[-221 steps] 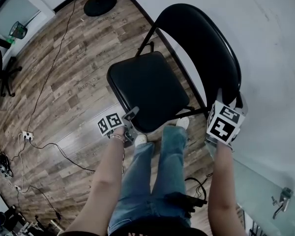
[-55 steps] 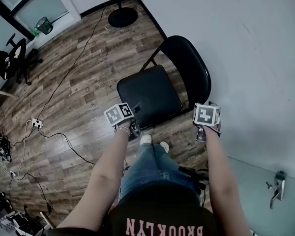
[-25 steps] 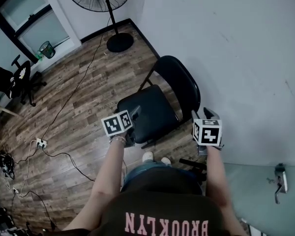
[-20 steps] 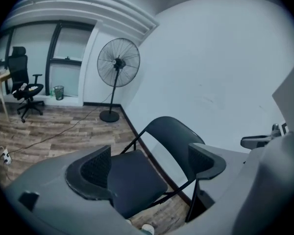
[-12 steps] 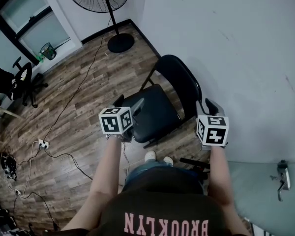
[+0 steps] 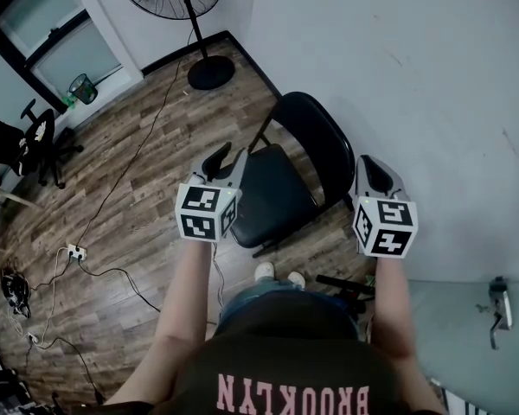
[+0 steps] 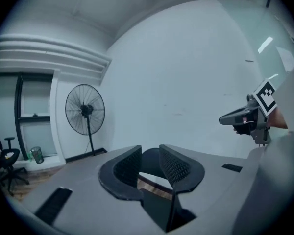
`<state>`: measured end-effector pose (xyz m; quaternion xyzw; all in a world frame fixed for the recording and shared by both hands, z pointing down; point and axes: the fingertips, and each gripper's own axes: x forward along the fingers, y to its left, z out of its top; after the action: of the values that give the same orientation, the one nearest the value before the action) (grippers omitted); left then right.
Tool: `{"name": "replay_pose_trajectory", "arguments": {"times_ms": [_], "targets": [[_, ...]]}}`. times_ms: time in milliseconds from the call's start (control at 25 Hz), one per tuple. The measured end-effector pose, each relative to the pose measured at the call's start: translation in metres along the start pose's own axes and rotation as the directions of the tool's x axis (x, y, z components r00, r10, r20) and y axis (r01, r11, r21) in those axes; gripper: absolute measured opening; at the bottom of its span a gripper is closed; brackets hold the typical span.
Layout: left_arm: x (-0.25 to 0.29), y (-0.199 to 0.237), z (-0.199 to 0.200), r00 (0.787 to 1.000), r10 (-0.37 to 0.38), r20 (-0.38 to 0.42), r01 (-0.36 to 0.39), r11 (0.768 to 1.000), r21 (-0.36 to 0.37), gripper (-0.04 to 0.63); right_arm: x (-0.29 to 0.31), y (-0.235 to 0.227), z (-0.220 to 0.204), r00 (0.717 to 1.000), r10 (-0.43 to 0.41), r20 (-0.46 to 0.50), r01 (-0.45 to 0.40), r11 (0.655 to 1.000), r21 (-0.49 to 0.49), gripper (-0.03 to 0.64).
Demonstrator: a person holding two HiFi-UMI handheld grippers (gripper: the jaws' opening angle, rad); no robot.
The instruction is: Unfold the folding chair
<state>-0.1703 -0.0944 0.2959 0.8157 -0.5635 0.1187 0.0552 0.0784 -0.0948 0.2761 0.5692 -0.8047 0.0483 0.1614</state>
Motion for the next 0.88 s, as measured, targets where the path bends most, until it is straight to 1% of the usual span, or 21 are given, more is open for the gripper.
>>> {"name": "replay_pose_trajectory", "arguments": {"times_ms": [40, 80, 120, 360, 480, 640, 880], "targets": [[-0.002, 0.001, 0.006, 1.0, 0.012, 0.018, -0.012, 1.0, 0.02, 0.084, -0.001, 0.0, 0.004, 1.0, 0.0, 0.011, 0.0, 1.0, -0.002, 0.005], [-0.004, 0.001, 0.012, 0.999, 0.023, 0.038, -0.025, 0.999, 0.037, 0.027, -0.002, 0.0, 0.008, 1.0, 0.002, 0.02, -0.002, 1.0, -0.005, 0.003], [-0.006, 0.002, 0.017, 0.998, 0.031, 0.057, -0.034, 0.998, 0.054, 0.003, -0.003, 0.001, 0.011, 1.0, 0.005, 0.029, -0.004, 1.0, -0.008, 0.002], [-0.017, 0.001, 0.051, 0.985, 0.05, 0.164, -0.071, 0.989, 0.127, 0.003, -0.009, 0.002, 0.034, 0.994, 0.012, 0.106, -0.006, 0.999, -0.054, 0.002], [-0.022, 0.002, 0.068, 0.975, 0.054, 0.214, -0.086, 0.986, 0.143, 0.003, -0.014, 0.002, 0.051, 0.986, 0.023, 0.165, -0.01, 0.997, -0.081, 0.0], [-0.025, 0.0, 0.086, 0.963, 0.052, 0.266, -0.096, 0.983, 0.156, 0.003, -0.023, -0.001, 0.073, 0.967, 0.038, 0.25, -0.014, 0.995, -0.099, 0.0], [-0.029, -0.002, 0.114, 0.941, 0.058, 0.334, -0.139, 0.965, 0.224, 0.003, -0.038, 0.002, 0.096, 0.933, 0.07, 0.354, -0.019, 0.989, -0.144, 0.0]]}}
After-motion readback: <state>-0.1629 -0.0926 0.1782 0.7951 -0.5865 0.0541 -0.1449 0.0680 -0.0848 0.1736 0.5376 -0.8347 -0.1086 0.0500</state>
